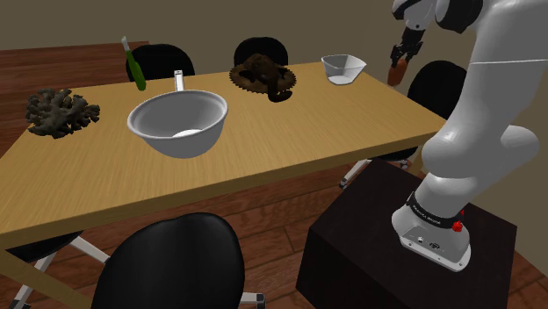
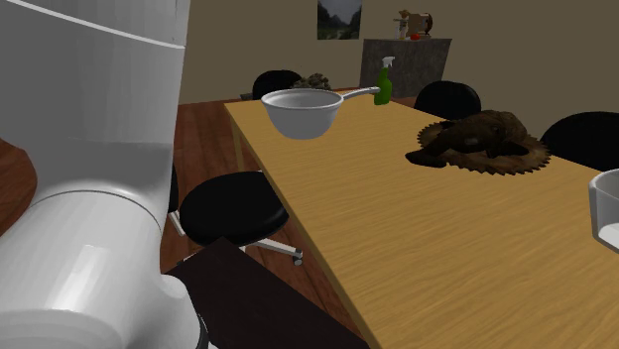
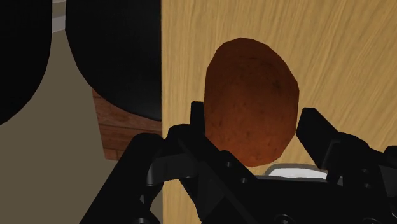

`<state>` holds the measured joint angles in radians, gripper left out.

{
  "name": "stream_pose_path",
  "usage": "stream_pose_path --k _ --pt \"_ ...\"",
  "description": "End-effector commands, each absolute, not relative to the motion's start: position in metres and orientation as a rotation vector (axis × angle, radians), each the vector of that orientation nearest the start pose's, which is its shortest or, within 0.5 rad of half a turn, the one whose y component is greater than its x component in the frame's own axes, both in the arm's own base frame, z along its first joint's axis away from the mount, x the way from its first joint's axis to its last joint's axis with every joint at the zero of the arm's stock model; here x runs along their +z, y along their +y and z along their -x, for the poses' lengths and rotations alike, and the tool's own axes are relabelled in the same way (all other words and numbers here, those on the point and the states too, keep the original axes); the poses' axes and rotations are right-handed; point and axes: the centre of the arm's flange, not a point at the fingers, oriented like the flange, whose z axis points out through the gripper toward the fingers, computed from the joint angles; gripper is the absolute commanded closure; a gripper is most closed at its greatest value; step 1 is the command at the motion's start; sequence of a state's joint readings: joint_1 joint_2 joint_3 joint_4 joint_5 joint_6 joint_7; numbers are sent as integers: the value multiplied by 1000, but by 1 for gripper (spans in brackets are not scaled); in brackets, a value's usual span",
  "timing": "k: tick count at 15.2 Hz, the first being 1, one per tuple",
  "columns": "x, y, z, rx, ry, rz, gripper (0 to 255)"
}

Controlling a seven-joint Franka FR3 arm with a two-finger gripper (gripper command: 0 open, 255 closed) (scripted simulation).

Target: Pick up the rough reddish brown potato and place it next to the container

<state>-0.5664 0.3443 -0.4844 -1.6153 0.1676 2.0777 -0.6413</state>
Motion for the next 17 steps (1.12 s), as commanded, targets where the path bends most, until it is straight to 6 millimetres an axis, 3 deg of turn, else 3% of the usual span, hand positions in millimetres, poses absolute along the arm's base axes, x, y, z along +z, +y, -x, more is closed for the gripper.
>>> stream_pose_path --k 1,17 --pt "449 -556 -369 -170 715 3180 255" --pt "364 -556 -369 -170 715 3180 255"
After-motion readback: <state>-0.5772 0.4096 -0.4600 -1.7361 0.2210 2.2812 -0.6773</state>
